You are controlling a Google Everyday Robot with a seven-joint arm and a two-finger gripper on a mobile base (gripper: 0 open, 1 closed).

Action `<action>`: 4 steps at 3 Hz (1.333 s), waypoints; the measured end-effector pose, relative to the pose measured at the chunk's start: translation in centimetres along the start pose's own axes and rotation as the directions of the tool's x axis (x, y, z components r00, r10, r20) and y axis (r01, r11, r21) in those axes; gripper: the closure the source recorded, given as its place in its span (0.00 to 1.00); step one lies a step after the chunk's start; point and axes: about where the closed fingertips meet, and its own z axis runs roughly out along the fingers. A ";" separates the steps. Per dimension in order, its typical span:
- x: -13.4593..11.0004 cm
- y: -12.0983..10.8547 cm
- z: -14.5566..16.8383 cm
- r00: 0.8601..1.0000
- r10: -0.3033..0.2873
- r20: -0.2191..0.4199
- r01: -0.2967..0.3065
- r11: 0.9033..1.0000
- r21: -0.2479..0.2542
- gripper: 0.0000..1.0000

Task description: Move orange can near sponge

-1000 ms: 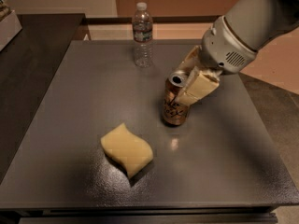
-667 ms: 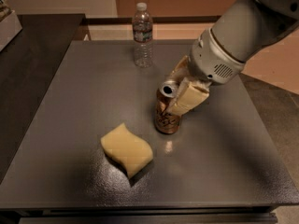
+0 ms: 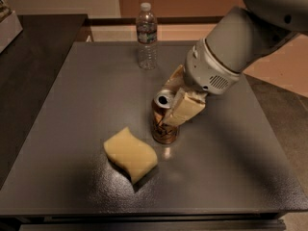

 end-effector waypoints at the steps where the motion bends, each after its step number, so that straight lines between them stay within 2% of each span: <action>1: -0.1 0.0 0.0 1.000 -0.002 -0.001 0.002 1.000 -0.001 0.36; 2: -0.2 0.1 0.1 1.000 -0.005 -0.001 0.005 1.000 -0.002 0.12; 3: -0.3 0.2 0.2 1.000 -0.007 -0.002 0.007 1.000 -0.003 0.00; 4: -0.3 0.2 0.2 1.000 -0.007 -0.002 0.007 1.000 -0.003 0.00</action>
Offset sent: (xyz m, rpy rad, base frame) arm -0.0004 0.0010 0.0000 -0.0010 -0.0005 0.0021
